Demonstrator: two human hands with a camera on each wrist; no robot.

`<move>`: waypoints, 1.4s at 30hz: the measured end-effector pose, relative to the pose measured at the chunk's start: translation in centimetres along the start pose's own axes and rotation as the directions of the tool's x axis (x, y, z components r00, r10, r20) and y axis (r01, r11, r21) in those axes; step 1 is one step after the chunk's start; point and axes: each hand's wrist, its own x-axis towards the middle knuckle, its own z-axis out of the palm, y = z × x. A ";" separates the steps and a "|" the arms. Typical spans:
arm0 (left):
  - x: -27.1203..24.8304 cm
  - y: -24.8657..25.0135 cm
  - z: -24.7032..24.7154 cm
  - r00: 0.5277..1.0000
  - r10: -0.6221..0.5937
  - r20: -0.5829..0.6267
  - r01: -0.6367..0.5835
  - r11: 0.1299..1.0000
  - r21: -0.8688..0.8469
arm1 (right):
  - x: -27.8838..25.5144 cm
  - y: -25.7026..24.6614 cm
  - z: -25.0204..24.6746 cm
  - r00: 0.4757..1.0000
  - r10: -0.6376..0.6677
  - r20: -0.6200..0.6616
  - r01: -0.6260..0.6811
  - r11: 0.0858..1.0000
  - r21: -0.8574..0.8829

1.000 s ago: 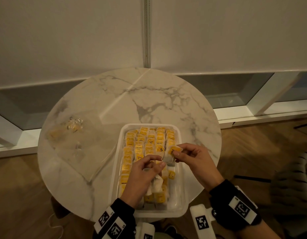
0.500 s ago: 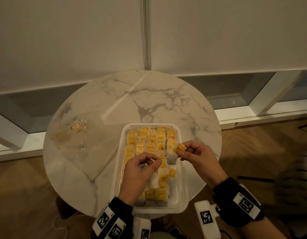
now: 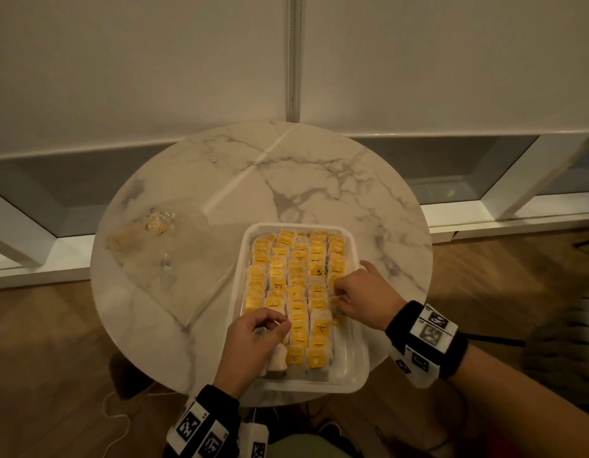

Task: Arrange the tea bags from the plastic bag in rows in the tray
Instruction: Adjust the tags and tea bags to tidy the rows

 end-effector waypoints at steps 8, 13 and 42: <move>-0.1 -0.7 -0.3 0.999 -0.026 -0.035 0.026 1.000 -0.005 | 1.7 -0.3 0.1 0.992 0.023 0.124 0.029 0.914 -0.404; -0.2 -0.9 -0.3 0.999 -0.013 -0.043 0.014 1.000 0.019 | 2.4 -0.1 0.1 0.999 0.016 0.034 0.001 0.901 -0.435; -0.4 -1.7 -0.3 0.999 -0.012 -0.050 0.009 0.999 -0.054 | 2.2 -1.7 1.6 0.978 -0.082 0.191 0.141 0.938 -0.316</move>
